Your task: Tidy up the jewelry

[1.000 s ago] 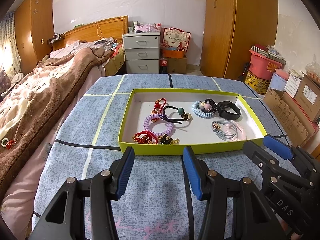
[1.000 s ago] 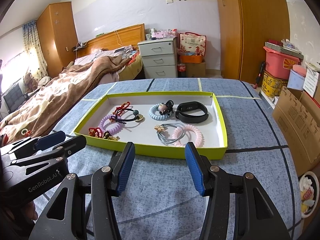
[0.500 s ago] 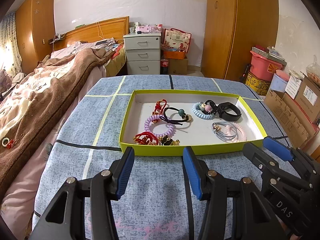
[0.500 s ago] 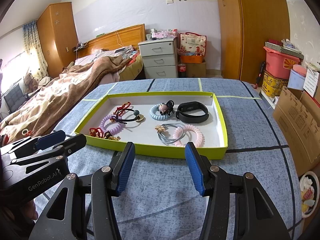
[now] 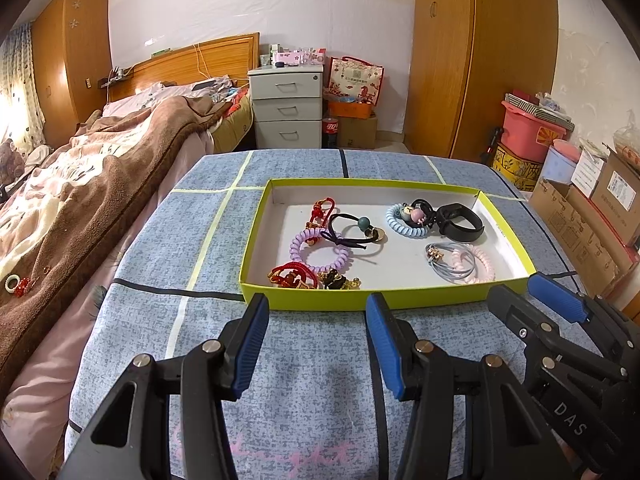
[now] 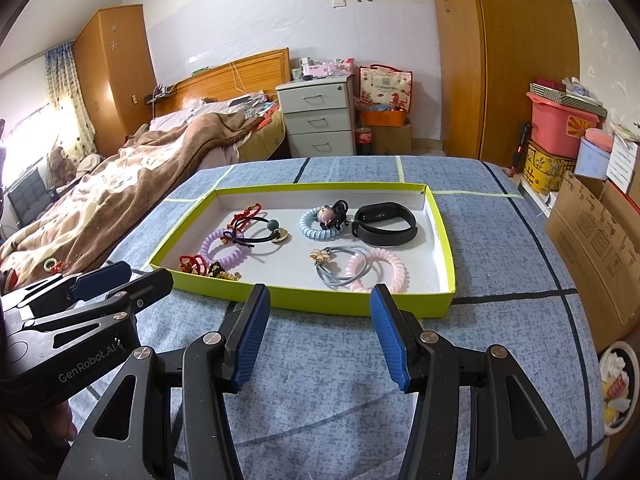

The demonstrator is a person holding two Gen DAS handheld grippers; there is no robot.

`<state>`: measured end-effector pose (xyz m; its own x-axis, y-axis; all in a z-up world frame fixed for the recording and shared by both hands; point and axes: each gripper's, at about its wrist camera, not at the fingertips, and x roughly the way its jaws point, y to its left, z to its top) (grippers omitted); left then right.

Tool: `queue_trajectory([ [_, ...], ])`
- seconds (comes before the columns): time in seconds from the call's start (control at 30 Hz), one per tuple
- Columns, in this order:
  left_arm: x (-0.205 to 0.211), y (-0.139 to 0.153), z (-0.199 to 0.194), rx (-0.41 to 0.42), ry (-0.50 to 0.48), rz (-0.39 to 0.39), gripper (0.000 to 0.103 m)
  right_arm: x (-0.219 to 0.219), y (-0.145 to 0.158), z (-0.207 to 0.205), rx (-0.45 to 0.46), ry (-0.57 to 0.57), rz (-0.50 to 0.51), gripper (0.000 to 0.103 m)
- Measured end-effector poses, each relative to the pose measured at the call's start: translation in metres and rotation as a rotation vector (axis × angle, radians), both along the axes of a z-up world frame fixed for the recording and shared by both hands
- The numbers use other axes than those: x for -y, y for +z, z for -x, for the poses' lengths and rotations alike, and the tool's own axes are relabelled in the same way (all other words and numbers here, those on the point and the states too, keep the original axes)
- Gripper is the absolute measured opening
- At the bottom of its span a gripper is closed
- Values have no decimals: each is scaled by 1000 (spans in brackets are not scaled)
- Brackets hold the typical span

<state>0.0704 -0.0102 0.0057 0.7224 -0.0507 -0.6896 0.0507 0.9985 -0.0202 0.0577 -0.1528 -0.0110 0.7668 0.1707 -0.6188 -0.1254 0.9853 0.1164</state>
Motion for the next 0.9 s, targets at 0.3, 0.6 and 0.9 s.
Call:
queue_trajectory([
  [0.3,0,1,1,3,5,-1,53,0,0,0,0,0,0,53],
  [0.6,0,1,1,0,10,2,53,0,-3,1,-6,-4,-3,53],
  [0.9,1,-3,1,-18,12,4,53,1,-3,1,-7,-6,-3,53],
])
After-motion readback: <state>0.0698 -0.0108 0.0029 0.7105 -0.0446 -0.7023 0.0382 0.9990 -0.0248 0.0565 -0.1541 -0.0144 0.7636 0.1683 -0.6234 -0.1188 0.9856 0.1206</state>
